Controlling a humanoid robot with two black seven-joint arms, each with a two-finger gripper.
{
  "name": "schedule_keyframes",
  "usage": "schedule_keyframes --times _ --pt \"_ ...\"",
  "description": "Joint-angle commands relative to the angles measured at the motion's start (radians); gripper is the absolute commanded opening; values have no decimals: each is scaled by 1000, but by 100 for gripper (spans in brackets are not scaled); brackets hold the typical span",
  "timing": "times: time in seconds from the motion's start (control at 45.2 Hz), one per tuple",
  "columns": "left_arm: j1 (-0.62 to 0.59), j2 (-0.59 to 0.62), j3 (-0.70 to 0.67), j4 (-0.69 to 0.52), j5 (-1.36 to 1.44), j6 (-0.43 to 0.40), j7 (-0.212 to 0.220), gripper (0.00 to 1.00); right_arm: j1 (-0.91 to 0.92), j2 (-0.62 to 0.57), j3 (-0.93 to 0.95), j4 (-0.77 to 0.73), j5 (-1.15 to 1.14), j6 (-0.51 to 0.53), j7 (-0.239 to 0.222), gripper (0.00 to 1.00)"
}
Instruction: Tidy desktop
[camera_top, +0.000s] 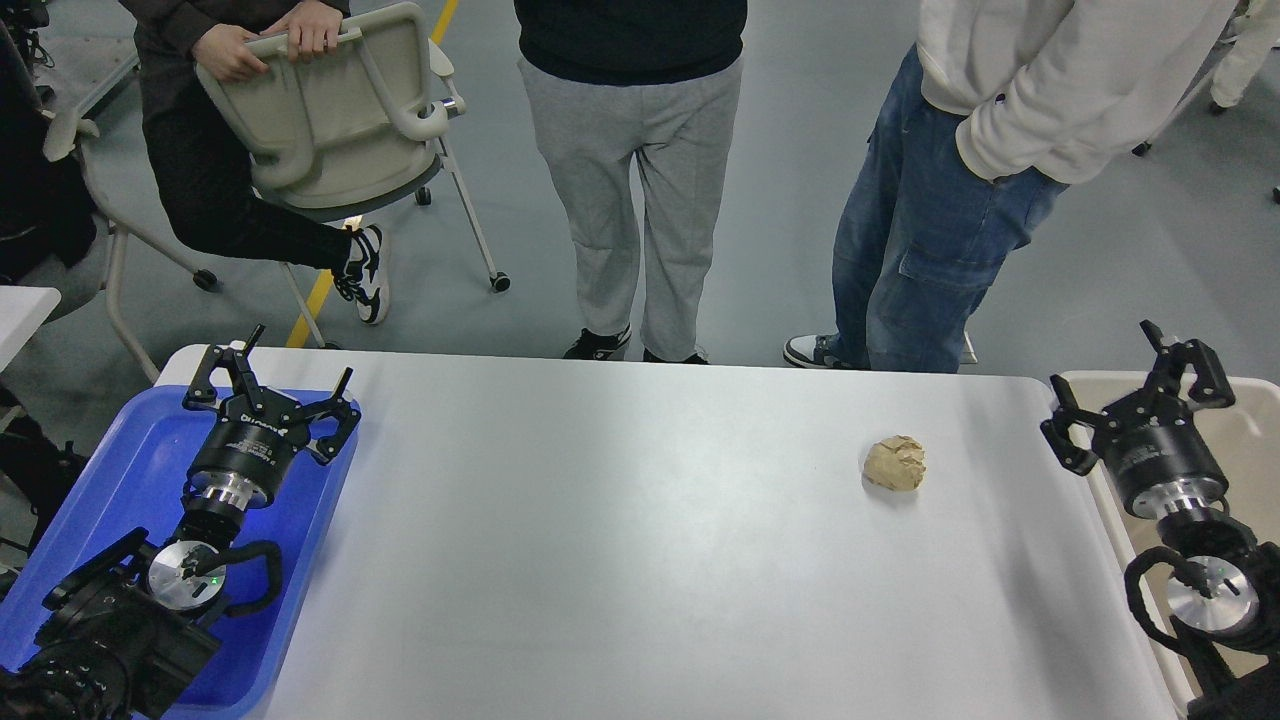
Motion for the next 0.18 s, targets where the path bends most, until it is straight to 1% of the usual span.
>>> schedule_keyframes --times 0.0,0.155 --pt "0 0 0 0 0 0 0 100 -23 84 77 69 -76 2 0 100" --pt "0 0 0 0 0 0 0 100 -26 83 81 69 -75 2 0 100"
